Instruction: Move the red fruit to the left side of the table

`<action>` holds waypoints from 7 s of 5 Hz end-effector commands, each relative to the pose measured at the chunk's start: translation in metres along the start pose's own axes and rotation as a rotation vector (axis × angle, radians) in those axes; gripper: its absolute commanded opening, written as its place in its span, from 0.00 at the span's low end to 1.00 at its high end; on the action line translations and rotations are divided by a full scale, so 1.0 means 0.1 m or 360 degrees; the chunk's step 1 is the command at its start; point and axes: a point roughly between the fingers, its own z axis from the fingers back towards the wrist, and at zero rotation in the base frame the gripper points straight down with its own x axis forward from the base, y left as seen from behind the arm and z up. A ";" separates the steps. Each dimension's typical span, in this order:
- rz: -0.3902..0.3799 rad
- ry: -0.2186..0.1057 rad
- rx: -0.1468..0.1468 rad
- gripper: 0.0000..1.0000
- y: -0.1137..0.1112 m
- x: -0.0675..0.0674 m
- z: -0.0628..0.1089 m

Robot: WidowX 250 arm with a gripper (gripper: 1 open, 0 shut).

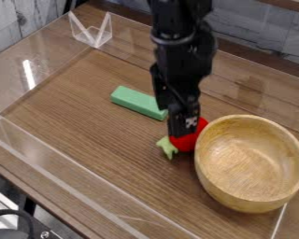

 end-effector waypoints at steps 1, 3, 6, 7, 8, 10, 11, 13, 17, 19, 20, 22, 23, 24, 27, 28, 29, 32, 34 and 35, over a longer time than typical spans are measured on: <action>-0.0059 -0.0015 0.0000 1.00 0.00 0.00 -0.07; 0.0143 -0.0038 0.0111 0.00 0.04 0.08 0.01; 0.0220 -0.0131 0.0227 0.00 0.10 -0.17 0.32; 0.0206 -0.0138 0.0210 1.00 -0.03 -0.12 0.24; 0.0230 -0.0130 0.0204 1.00 -0.06 -0.11 0.15; 0.0253 -0.0123 0.0205 0.00 -0.05 -0.12 0.11; 0.0310 -0.0155 0.0256 0.00 0.04 -0.13 0.26; 0.0371 -0.0178 0.0298 1.00 0.23 -0.26 0.28; 0.0090 -0.0209 0.0223 1.00 0.07 -0.32 -0.27; 0.0119 -0.0197 0.0212 1.00 0.11 -0.49 -0.39; 0.0173 -0.0194 0.0213 1.00 0.12 -0.57 -0.41; 0.0139 -0.0204 0.0199 1.00 0.35 -0.46 -0.23; 0.0096 -0.0205 0.0189 1.00 0.32 -0.38 -0.32; 0.0060 -0.0203 0.0178 1.00 0.31 -0.32 -0.42; 0.0339 -0.0179 0.0205 0.00 0.43 -0.26 -0.50; 0.0369 -0.0178 0.0210 0.00 0.39 -0.26 -0.36; 0.0436 -0.0196 0.0254 0.00 0.37 -0.25 -0.04; 0.0409 -0.0243 0.0304 0.00 0.20 -0.02 0.05; 0.0507 -0.0269 0.0366 0.00 0.28 -0.02 0.21; 0.0570 -0.0275 0.0394 0.00 0.30 -0.05 0.36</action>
